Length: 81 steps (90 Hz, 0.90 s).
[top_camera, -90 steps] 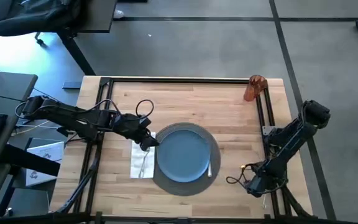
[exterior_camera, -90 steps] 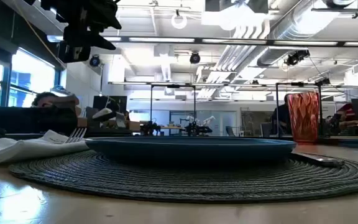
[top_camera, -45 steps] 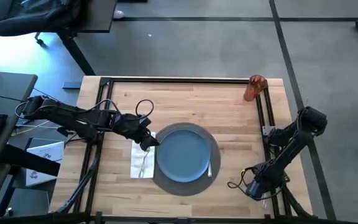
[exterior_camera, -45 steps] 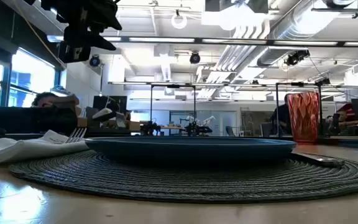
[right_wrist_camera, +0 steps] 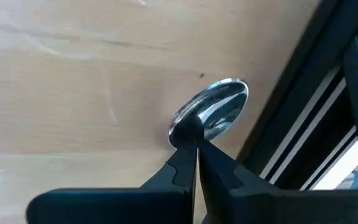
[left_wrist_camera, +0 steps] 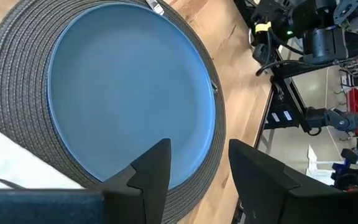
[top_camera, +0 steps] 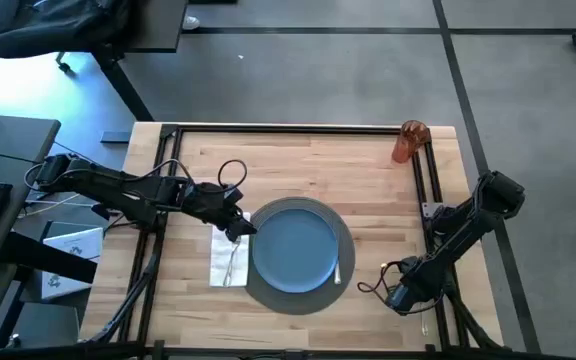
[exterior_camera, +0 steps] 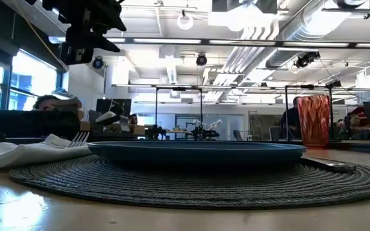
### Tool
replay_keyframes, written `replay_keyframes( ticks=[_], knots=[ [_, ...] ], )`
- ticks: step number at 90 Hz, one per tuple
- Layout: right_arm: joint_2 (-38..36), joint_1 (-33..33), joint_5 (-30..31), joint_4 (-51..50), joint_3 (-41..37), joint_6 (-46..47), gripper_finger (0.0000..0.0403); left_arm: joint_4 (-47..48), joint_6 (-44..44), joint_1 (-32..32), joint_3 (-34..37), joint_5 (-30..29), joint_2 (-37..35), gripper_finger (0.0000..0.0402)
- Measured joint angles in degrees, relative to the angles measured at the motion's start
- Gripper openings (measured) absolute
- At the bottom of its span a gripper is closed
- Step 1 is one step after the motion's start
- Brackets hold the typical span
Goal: Set table place
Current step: Put the silver spoon on the table mat to the right side of the silver table knife
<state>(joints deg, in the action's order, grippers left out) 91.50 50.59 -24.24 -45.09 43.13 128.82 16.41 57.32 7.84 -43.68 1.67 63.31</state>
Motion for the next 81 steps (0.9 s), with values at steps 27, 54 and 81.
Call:
replay_keyframes(
  ticks=[27,54,81],
  knots=[
    [-2.27,-2.82,1.14,-4.45,5.03,-5.03,0.0,-0.03,-0.43,0.0,0.0,0.01,0.0,0.0146],
    [-3.02,3.89,-0.09,2.24,3.74,3.71,0.0065,-0.05,-0.48,0.0,0.0,-0.66,0.0,0.0146],
    [-2.56,2.36,-0.29,5.66,-2.11,2.78,0.009,-0.04,-0.37,0.0,0.0,-0.67,0.04,0.0146]
  ],
)
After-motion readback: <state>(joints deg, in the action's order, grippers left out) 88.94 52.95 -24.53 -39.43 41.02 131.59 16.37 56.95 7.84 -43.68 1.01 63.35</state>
